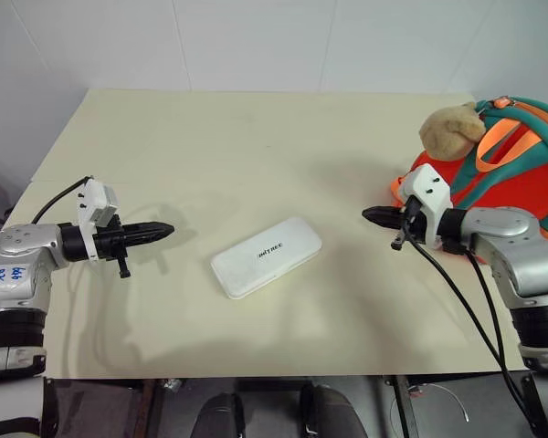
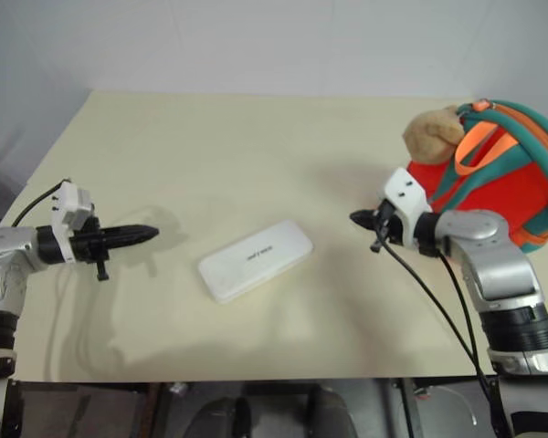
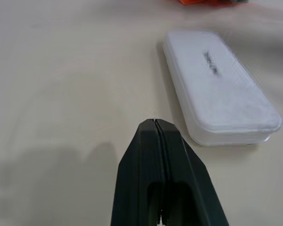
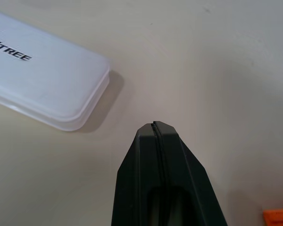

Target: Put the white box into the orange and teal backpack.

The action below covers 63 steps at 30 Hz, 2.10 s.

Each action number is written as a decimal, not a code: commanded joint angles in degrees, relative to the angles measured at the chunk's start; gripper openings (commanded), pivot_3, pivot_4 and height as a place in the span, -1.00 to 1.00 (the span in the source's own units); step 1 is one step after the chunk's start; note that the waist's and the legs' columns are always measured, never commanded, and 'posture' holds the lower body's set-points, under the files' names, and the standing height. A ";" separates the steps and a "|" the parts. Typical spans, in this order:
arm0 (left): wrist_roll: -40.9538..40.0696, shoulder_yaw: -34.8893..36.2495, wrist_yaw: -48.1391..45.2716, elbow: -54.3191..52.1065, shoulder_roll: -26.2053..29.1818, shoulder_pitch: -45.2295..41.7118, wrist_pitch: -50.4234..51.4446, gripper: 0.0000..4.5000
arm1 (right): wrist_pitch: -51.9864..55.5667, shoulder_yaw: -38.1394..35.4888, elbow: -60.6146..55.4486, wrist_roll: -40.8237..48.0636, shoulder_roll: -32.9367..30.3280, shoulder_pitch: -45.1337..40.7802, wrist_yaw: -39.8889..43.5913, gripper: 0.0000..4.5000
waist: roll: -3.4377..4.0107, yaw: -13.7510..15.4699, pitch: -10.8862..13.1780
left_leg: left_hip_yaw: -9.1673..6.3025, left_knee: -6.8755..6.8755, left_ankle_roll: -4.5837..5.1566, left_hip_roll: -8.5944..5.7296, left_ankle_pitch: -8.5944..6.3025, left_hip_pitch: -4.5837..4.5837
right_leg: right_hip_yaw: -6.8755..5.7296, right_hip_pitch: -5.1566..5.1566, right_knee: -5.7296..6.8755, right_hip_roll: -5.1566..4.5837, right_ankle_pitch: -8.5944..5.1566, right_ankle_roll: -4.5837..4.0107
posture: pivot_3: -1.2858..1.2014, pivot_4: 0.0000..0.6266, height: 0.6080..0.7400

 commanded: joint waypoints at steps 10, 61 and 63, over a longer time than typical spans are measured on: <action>-8.36 3.74 16.45 -24.27 -5.30 9.89 24.67 -1.00 | -1.66 8.23 17.10 -8.85 9.06 -11.06 1.57 -0.95 | 0.01 0.16 0.01 | -0.10 0.01 -0.03 0.04 0.01 0.01 | 0.08 -0.03 0.03 -0.04 0.00 0.00 | 0.03 -0.52 1.00; -13.65 -5.66 24.26 -25.04 -9.92 3.55 37.55 -1.00 | 6.40 13.02 -3.77 -13.49 12.93 -1.81 6.89 -0.95 | 0.02 0.18 0.01 | -0.13 -0.09 -0.27 0.03 0.04 0.06 | 0.14 -0.06 -0.03 -0.02 0.01 -0.04 | 0.03 -0.52 1.00; -12.99 -6.68 22.80 -23.95 -9.55 2.33 36.77 -1.00 | 7.17 13.00 -5.06 -13.41 12.68 -1.00 6.83 -0.95 | 0.02 0.19 0.01 | -0.13 -0.10 -0.27 0.03 0.04 0.05 | 0.12 -0.06 -0.06 -0.01 0.01 -0.04 | 0.03 -0.52 1.00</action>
